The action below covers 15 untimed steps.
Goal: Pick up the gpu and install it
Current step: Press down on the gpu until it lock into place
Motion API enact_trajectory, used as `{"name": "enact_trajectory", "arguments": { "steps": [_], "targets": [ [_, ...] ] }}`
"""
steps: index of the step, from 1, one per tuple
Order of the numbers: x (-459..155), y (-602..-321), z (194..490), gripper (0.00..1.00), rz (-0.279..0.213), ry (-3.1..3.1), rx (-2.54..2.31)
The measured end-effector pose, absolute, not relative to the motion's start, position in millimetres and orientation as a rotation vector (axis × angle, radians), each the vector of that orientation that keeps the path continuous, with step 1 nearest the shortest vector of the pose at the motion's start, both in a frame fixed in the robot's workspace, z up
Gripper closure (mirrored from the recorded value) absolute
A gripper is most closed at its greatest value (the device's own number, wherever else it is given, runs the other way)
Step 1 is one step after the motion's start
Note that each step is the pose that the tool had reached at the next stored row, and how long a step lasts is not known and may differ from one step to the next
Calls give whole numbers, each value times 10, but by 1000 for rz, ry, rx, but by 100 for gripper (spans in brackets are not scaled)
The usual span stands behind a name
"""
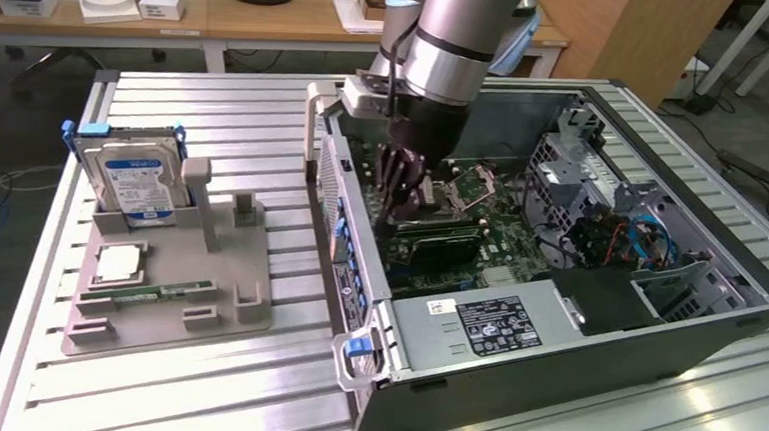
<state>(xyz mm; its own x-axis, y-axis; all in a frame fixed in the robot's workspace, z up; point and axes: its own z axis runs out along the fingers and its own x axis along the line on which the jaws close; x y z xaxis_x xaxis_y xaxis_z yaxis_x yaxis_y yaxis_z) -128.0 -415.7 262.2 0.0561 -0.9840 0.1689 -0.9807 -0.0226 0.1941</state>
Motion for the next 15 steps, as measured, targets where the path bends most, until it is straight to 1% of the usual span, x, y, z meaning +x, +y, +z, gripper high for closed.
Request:
{"name": "enact_trajectory", "arguments": {
  "steps": [2, 3, 6, 8, 15],
  "targets": [
    [-1280, -4157, 2620, 90, -4, -2006, 2086],
    [-1280, -4157, 2618, 90, -5, -2012, 2092],
    [-1284, -4157, 2615, 90, -32, -2031, 2116],
    [-1286, -4160, 2616, 90, -42, -2039, 2126],
    [-1287, -4216, 2618, 90, -34, -2044, 2130]
  ]
}}
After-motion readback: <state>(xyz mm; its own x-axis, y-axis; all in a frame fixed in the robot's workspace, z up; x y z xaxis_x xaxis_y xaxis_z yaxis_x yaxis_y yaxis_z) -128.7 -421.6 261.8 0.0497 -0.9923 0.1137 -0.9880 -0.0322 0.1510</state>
